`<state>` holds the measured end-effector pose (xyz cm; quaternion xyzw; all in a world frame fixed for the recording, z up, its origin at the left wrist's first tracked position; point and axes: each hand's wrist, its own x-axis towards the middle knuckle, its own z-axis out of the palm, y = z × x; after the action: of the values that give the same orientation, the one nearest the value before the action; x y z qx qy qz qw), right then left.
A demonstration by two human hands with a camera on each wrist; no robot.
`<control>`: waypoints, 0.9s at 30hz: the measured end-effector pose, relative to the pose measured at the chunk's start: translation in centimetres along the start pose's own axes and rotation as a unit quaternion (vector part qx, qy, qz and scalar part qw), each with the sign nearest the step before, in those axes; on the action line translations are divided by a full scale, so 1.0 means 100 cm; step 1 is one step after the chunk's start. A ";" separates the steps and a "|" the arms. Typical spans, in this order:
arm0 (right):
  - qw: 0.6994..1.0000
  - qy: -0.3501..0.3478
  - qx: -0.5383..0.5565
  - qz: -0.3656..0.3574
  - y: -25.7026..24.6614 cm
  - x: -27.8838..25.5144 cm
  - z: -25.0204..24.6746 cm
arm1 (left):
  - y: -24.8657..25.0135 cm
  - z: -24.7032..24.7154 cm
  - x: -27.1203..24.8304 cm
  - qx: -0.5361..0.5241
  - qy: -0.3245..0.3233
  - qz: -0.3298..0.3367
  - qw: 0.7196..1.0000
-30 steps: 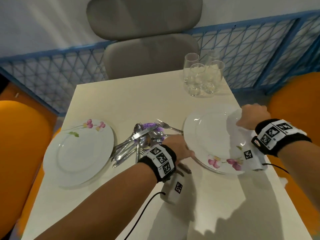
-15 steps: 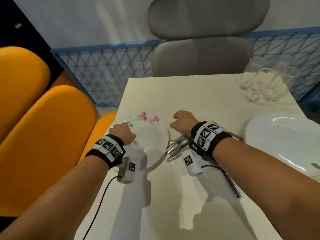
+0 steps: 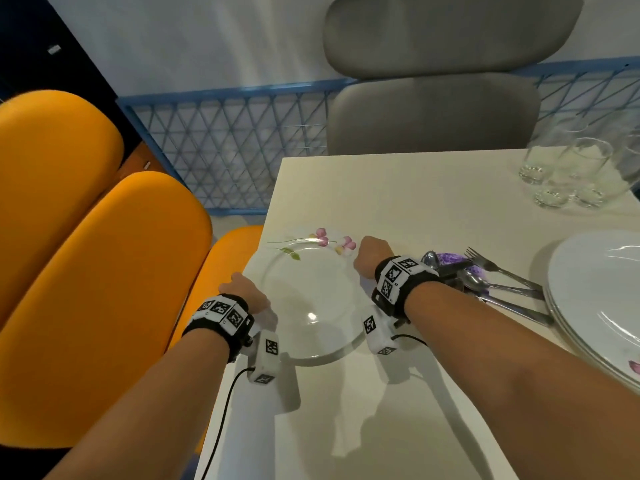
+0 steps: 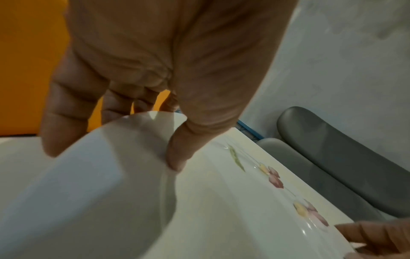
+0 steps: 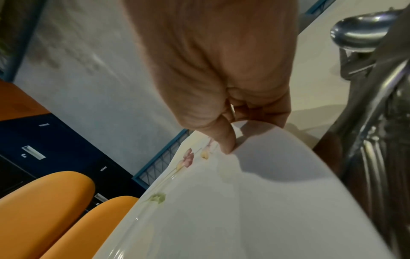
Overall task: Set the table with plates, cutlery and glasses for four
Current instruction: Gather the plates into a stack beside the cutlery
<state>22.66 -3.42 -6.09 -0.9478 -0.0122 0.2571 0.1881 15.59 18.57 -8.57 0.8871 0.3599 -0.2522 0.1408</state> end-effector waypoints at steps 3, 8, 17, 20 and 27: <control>1.000 0.003 0.018 0.014 0.002 0.001 0.004 | -0.004 -0.001 0.005 -0.033 -0.015 0.009 0.999; 0.998 0.019 0.053 0.009 0.005 -0.008 0.001 | -0.007 -0.012 0.002 -0.012 0.010 0.040 0.999; 0.971 0.091 0.215 0.039 0.059 -0.049 -0.040 | 0.045 -0.059 -0.032 0.035 0.063 0.189 0.979; 0.958 0.124 0.250 0.072 0.098 -0.070 -0.059 | 0.084 -0.059 -0.055 0.011 0.047 0.224 0.973; 0.918 0.153 0.345 0.124 0.211 -0.132 -0.104 | 0.192 -0.024 -0.120 0.023 -0.010 0.332 0.943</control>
<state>14.74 -28.27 0.89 -0.8459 0.2238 0.1180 0.4695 22.68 -0.74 1.32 0.9569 0.0376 -0.2081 0.1991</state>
